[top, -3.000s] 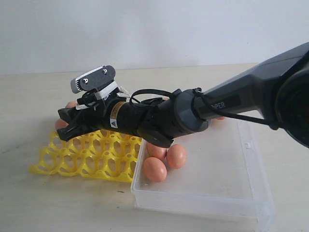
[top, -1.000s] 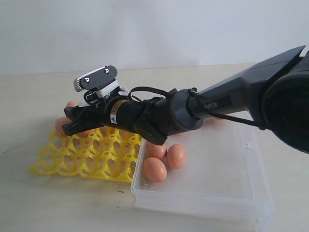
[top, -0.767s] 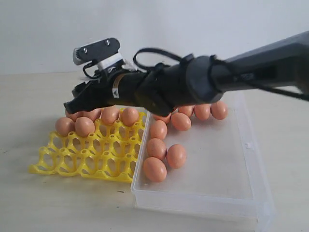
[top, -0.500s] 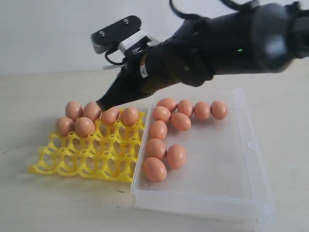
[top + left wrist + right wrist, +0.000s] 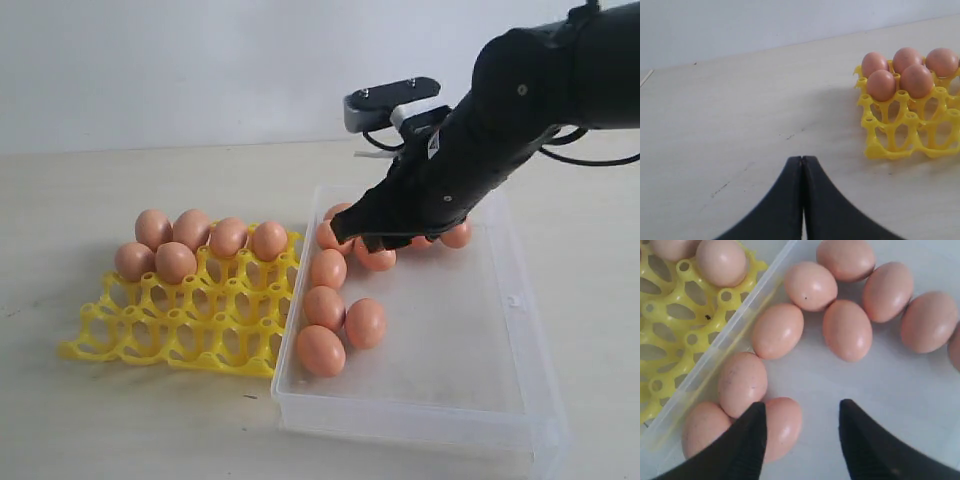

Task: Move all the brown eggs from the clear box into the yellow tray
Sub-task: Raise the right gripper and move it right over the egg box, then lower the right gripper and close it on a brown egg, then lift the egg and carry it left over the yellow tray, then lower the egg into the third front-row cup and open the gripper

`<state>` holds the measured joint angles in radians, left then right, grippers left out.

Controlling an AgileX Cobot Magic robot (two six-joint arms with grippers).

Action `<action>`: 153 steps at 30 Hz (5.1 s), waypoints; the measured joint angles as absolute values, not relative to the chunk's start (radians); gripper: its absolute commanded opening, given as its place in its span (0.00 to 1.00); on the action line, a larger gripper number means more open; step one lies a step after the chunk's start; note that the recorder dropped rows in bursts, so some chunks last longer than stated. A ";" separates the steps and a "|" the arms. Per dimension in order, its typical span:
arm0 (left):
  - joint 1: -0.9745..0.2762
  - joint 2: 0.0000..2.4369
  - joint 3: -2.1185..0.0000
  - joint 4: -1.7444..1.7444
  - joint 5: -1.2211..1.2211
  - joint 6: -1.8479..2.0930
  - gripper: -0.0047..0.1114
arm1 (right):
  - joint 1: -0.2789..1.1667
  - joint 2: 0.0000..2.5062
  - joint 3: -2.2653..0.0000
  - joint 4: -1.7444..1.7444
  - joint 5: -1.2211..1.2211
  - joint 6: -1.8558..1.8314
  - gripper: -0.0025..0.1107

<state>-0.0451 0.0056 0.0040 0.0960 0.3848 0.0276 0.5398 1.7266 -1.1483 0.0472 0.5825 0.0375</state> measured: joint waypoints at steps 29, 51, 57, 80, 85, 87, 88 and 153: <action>-0.045 0.006 0.004 0.096 0.385 0.028 0.04 | 0.538 2.012 -1.177 0.188 0.559 0.077 0.51; -0.045 0.006 0.004 0.096 0.385 0.028 0.04 | 0.538 2.017 -1.179 0.094 0.517 -0.015 0.02; -0.045 0.006 0.004 0.096 0.385 0.028 0.04 | 0.538 1.982 -1.172 0.080 0.484 -0.041 0.02; -0.045 0.006 0.004 0.096 0.385 0.028 0.04 | 0.630 1.886 -0.941 -0.392 -0.853 0.348 0.02; -0.045 0.006 0.004 0.096 0.385 0.028 0.04 | 0.630 2.032 -1.041 -0.440 -0.849 0.430 0.02; -0.045 0.006 0.004 0.096 0.385 0.028 0.04 | 0.632 2.070 -1.087 -0.475 -0.845 0.442 0.02; -0.045 0.006 0.004 0.096 0.385 0.028 0.04 | 0.636 2.083 -1.105 -0.492 -0.844 0.448 0.02; -0.045 0.006 0.004 0.096 0.385 0.028 0.04 | 0.709 2.202 -1.283 -0.512 -0.414 0.391 0.41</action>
